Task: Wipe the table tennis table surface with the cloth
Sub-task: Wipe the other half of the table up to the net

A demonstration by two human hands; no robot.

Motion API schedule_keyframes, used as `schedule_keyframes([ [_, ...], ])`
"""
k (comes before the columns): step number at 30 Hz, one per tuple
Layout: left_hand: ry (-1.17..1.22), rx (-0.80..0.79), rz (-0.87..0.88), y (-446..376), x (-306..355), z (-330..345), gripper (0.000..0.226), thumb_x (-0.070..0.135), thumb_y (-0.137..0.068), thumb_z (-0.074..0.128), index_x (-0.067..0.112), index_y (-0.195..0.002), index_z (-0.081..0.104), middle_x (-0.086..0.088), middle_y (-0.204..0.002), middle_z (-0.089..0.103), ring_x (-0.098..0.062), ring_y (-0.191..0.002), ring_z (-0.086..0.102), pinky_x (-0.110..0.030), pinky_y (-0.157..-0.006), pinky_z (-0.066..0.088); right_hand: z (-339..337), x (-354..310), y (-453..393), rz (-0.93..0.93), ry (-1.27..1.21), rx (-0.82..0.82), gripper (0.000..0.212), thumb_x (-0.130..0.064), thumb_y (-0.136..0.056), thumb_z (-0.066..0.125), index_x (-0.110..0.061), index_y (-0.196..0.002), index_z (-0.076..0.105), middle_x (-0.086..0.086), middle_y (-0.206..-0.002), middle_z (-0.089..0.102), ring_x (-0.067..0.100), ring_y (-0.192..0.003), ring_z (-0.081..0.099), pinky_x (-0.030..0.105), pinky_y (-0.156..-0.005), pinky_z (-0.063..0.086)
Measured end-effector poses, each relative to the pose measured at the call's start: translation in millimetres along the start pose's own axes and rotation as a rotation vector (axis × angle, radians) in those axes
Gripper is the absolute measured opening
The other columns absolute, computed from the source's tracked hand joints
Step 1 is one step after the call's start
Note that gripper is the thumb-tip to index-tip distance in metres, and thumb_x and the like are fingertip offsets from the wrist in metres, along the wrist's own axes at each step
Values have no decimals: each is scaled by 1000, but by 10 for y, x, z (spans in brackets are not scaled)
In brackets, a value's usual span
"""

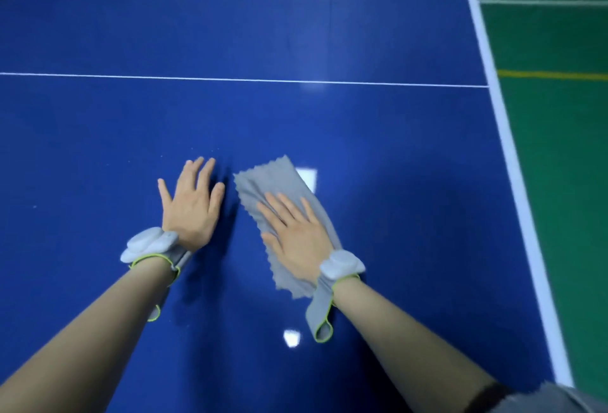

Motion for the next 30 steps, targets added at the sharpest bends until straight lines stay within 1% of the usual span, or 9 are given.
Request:
schedule_keyframes([
  [2,25,-30,4,272,235,67,49,34,-99,28,21,-146,23,1,-154,20,-14,-144,9,-54,-113,-3,-34,296,501,42,4,10,52,-42,-98,26,-23,-145,34,-4,-151,33,15,-139,30,39,-112,8],
  [4,32,-66,26,503,482,149,50,35,-99,27,21,-146,22,3,-155,19,-12,-144,7,-53,-113,-4,-108,700,961,168,36,40,52,-43,-97,27,-25,-146,32,-4,-152,32,15,-139,30,40,-112,8],
  [6,31,-91,64,691,711,197,50,36,-98,26,23,-147,20,4,-155,17,-11,-144,6,-51,-113,-5,-208,1132,1343,304,39,61,55,-46,-97,19,-26,-147,28,-4,-153,27,16,-140,26,39,-113,4],
  [10,-9,-74,197,830,968,55,54,43,-97,17,24,-147,19,5,-155,17,-11,-144,6,-50,-114,-5,-419,1779,1578,471,47,116,64,-51,-92,1,-27,-150,9,-6,-157,4,15,-145,4,41,-114,-2],
  [15,-98,-15,173,630,503,-314,51,37,-99,25,23,-147,19,5,-155,18,-12,-144,7,-50,-113,-4,-546,2008,1219,696,-11,184,55,-42,-101,14,-22,-152,6,-1,-159,2,17,-146,0,43,-116,-2],
  [19,-207,-64,173,320,-151,-427,52,39,-98,22,23,-147,17,3,-154,19,-13,-144,7,-52,-113,-4,-613,1950,639,809,-67,227,56,-41,-101,14,-20,-152,2,1,-159,-1,18,-146,-4,44,-116,-7],
  [22,-226,-87,196,-140,-655,-465,53,40,-97,20,23,-147,16,4,-154,18,-13,-144,6,-51,-113,-5,-563,1762,10,838,-83,243,58,-43,-100,13,-19,-151,1,3,-159,-2,19,-146,-5,44,-115,-7],
  [24,-214,-74,202,-287,-785,-465,53,40,-97,20,23,-147,17,3,-154,19,-13,-144,7,-51,-113,-5,-629,1691,-227,822,-67,257,58,-43,-100,12,-19,-151,1,4,-159,-2,20,-146,-5,44,-115,-8],
  [30,-64,-58,146,-1015,-1452,-251,50,38,-98,24,23,-146,22,2,-153,23,-15,-143,12,-54,-112,0,-598,1240,-1456,787,-78,273,57,-42,-101,13,-19,-151,2,4,-159,-2,20,-146,-5,43,-115,-9],
])
Point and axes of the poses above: each hand's wrist, its own y-axis away from the middle knuckle, its own z-axis out of the palm, x = y × z, the point moved 6 cm from there along -y, towards the middle knuckle
